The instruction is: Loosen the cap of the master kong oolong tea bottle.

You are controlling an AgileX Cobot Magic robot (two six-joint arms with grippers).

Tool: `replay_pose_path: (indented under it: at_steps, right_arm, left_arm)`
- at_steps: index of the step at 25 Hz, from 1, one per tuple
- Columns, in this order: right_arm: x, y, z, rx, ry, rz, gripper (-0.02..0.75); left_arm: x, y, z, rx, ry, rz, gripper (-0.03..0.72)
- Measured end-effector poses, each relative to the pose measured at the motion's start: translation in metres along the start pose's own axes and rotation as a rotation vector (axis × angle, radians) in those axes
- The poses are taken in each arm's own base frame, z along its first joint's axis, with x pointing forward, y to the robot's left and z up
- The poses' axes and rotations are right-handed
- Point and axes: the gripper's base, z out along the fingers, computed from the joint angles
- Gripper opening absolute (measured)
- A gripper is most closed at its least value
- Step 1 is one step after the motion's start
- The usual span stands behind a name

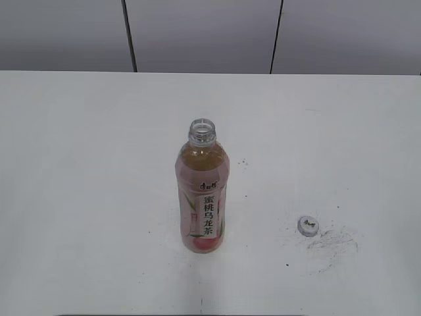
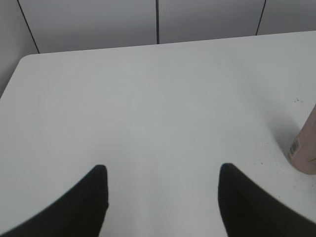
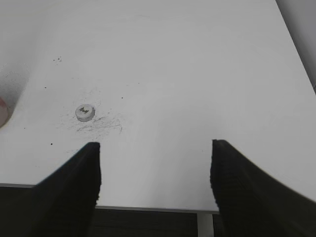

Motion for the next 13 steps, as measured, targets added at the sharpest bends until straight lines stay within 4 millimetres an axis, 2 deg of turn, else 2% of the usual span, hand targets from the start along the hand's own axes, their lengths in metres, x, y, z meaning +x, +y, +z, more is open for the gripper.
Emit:
replay_pose_path:
  at_steps: [13]
  right_arm:
    - [0.0000, 0.0000, 0.0000, 0.000, 0.000, 0.000, 0.522]
  left_arm:
    - [0.0000, 0.0000, 0.0000, 0.000, 0.000, 0.000, 0.427]
